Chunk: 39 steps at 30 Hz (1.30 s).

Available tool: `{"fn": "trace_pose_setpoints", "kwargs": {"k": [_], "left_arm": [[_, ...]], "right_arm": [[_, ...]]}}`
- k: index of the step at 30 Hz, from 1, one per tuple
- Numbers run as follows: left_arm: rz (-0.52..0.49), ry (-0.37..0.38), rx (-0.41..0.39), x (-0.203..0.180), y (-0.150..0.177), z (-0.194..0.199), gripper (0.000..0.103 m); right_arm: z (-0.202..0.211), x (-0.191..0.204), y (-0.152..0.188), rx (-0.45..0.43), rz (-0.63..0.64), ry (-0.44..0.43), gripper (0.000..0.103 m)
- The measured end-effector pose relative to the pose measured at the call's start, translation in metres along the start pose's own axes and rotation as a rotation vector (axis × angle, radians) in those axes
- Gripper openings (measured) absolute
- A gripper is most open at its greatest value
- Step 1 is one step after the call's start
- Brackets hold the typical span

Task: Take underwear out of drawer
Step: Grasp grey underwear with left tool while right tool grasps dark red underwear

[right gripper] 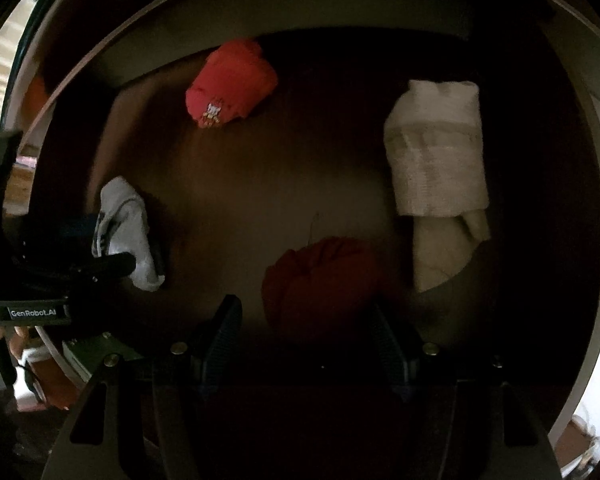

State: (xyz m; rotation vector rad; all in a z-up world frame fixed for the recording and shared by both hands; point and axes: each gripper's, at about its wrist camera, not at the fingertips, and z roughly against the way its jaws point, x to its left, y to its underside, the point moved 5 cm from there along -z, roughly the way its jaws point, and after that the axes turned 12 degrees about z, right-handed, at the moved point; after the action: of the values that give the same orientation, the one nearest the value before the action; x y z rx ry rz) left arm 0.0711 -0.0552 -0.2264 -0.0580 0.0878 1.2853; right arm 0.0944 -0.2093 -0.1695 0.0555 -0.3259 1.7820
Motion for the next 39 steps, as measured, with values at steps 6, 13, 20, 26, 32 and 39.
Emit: {"fn": "trace_pose_setpoints", "kwargs": {"k": [6, 13, 20, 26, 32, 39], "left_arm": [[-0.097, -0.019, -0.061, -0.016, 0.007, 0.004, 0.041], [-0.013, 0.181, -0.133, -0.008, 0.015, 0.02, 0.033], [0.079, 0.276, -0.208, 0.007, 0.032, 0.037, 0.033], [0.096, 0.28, -0.309, 0.009, 0.031, 0.057, 0.033], [0.081, 0.299, -0.395, 0.002, 0.035, 0.078, 0.033], [0.074, 0.343, -0.458, -0.006, 0.039, 0.102, 0.033]], "right_arm": [[0.002, 0.003, 0.001, 0.038, 0.07, 0.059, 0.045], [0.021, -0.016, 0.015, -0.133, -0.091, -0.102, 0.031], [0.067, -0.004, 0.006, -0.359, -0.14, -0.185, 0.031], [0.074, -0.011, 0.0, -0.43, -0.165, -0.207, 0.031], [0.088, 0.003, 0.0, -0.514, -0.153, -0.173, 0.031], [0.126, 0.006, 0.014, -0.596, -0.14, -0.16, 0.031]]}}
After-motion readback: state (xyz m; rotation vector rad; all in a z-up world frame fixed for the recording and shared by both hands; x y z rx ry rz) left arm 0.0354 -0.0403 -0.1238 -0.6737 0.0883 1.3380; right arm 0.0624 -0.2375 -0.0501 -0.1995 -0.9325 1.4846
